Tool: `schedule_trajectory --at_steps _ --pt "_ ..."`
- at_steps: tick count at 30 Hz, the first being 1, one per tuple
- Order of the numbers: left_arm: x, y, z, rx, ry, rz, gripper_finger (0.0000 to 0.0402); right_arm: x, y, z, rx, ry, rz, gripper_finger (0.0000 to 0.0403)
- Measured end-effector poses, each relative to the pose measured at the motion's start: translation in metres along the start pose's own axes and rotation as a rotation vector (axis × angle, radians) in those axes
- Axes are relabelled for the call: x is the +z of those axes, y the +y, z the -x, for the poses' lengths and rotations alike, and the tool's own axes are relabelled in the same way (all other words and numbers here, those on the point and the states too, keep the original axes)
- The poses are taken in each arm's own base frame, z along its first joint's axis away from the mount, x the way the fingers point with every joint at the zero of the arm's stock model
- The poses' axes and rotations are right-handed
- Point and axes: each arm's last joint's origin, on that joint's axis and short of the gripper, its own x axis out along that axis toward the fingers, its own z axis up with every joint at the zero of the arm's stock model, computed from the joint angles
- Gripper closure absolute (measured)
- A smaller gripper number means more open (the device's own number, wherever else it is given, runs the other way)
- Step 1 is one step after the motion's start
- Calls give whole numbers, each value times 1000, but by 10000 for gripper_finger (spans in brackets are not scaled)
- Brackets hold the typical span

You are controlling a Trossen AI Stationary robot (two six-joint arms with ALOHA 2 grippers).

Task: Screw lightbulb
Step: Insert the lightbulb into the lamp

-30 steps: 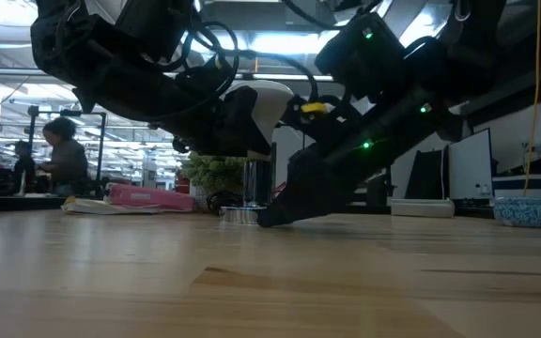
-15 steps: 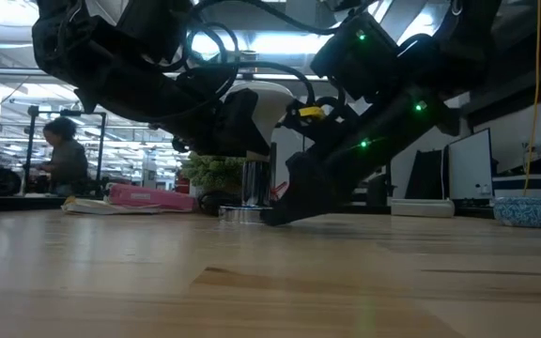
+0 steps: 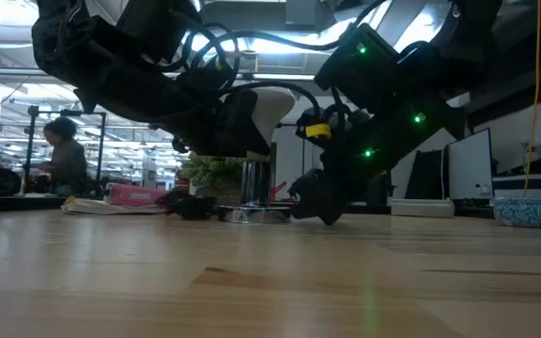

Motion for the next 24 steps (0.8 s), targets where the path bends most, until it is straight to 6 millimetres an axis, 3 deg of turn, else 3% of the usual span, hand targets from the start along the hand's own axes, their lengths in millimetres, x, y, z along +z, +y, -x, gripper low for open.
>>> schedule_trajectory --at_steps 9,15,24 --pt "0 0 0 0 0 0 251 -3 -2 3 6 50 56 235" --pt "0 0 0 0 0 1 251 9 -7 15 77 48 39 235" --pt "0 0 0 0 0 1 251 27 -5 30 450 39 -18 235"
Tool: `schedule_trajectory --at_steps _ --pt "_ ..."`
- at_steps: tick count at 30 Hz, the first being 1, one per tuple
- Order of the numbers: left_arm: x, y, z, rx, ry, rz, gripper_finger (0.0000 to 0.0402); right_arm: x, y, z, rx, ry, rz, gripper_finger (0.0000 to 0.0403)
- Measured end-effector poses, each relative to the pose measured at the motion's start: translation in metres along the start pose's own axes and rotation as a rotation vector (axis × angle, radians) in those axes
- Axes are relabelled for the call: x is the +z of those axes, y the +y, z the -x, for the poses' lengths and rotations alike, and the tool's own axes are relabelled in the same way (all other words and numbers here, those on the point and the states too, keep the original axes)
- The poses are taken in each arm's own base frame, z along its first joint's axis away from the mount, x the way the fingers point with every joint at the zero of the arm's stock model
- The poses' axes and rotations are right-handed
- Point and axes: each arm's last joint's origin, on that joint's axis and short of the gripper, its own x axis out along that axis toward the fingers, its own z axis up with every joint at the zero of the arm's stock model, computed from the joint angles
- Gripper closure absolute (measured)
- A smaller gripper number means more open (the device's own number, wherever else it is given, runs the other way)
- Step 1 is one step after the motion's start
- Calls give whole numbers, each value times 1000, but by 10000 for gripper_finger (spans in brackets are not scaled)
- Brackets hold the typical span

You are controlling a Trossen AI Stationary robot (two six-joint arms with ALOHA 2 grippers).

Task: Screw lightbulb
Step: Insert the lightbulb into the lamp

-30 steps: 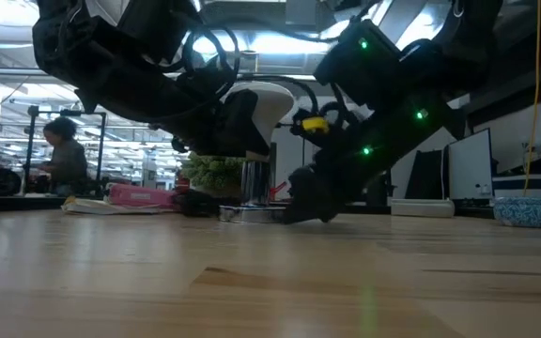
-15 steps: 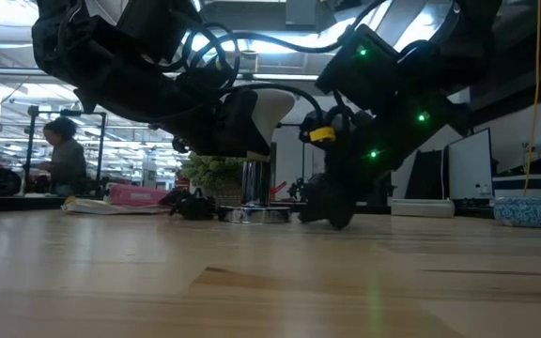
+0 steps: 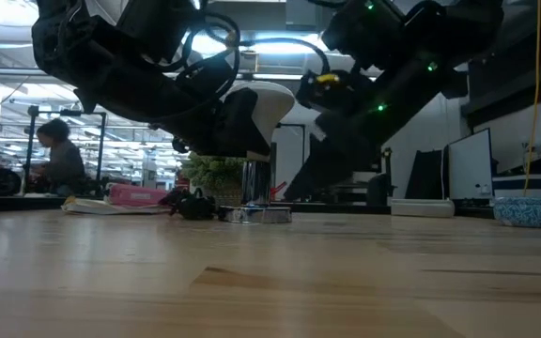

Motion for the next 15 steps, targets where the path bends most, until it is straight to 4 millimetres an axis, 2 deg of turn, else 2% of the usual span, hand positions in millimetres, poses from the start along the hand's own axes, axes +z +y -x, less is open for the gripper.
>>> schedule_trajectory --at_steps 3,6,11,15 --pt "0 0 0 0 0 0 251 0 5 -2 124 1 -5 235" --pt "0 0 0 0 0 0 251 -2 8 -9 170 -20 5 235" --pt "0 0 0 0 0 0 251 -4 11 -23 186 -89 11 235" --pt "0 0 0 1 -1 0 251 -9 10 -31 114 -106 6 235"
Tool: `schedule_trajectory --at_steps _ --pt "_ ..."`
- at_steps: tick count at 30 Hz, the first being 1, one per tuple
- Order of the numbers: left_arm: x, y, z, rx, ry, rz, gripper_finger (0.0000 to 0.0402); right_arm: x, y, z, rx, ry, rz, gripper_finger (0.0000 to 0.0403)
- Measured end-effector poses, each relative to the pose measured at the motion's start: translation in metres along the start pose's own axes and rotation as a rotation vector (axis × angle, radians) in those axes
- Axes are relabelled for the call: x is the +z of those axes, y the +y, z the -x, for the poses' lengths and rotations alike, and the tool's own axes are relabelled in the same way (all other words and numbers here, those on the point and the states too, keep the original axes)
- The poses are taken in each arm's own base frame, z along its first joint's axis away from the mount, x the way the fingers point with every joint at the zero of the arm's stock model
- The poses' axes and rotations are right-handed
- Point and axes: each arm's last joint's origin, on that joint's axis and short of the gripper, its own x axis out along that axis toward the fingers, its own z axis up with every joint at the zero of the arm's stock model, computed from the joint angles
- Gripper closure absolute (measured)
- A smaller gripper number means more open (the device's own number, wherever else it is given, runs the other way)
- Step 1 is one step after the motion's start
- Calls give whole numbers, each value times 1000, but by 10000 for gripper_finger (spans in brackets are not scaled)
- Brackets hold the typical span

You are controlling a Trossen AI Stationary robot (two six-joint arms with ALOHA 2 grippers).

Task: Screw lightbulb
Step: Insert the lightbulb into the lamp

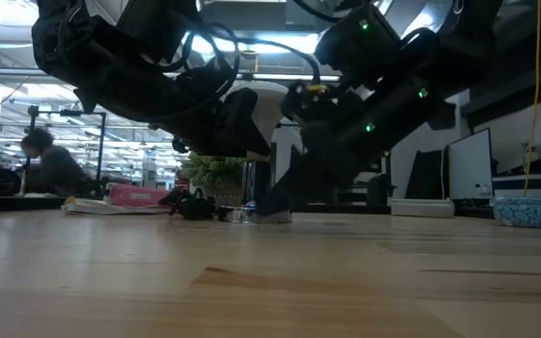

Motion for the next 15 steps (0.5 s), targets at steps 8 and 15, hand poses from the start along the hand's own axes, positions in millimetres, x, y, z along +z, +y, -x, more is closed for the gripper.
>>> schedule_trajectory --at_steps 8,15 --pt "0 0 0 0 0 0 251 -9 -5 -4 -178 30 -23 235" --pt "0 0 0 7 -1 -1 251 -11 -9 -3 -316 15 -61 235"
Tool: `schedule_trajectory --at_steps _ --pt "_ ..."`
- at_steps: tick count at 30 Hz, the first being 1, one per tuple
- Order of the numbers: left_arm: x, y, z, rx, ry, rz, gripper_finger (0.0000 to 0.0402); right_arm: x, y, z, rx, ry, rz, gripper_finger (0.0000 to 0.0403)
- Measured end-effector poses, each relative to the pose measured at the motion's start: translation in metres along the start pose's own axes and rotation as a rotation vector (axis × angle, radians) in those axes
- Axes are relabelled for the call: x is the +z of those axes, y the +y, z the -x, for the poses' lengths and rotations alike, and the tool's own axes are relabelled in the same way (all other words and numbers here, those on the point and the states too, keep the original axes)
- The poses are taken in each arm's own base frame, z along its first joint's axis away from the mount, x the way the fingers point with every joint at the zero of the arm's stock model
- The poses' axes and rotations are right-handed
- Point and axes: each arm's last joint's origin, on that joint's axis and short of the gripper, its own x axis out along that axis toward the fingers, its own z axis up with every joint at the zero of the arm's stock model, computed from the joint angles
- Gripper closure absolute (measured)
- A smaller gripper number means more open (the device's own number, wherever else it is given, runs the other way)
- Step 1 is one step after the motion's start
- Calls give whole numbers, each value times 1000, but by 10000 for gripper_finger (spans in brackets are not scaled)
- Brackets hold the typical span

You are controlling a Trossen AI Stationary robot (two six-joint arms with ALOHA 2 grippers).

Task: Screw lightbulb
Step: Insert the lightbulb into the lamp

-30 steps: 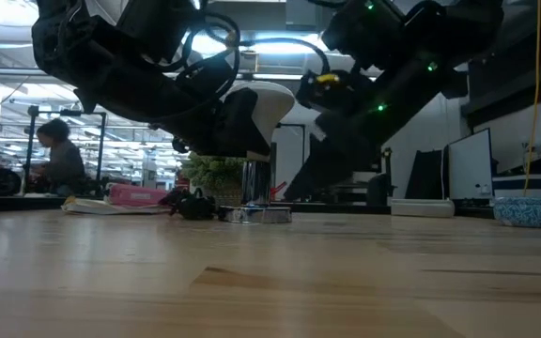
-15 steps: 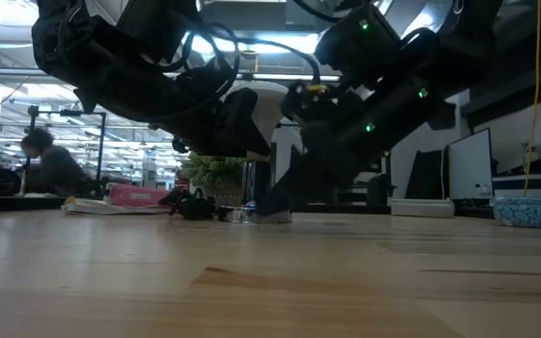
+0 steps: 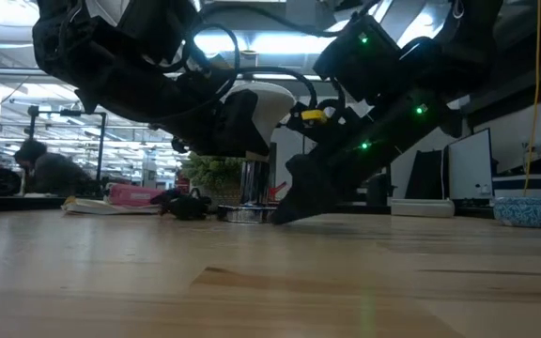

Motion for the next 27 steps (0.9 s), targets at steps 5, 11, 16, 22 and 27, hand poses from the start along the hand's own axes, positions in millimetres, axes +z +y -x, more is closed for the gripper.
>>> schedule_trajectory --at_steps 5,11,16,22,27 --pt "0 0 0 1 -1 0 251 0 -3 0 -75 -16 -1 235" --pt "0 0 0 0 -1 0 251 1 -7 -1 -173 -41 -4 235" --pt "0 0 0 5 -2 -2 251 1 -10 -2 -177 -32 1 235" --pt "0 0 0 -10 1 3 251 4 -13 6 -186 16 33 235" --pt "0 -1 0 -23 4 6 251 14 -17 18 -170 36 41 235"
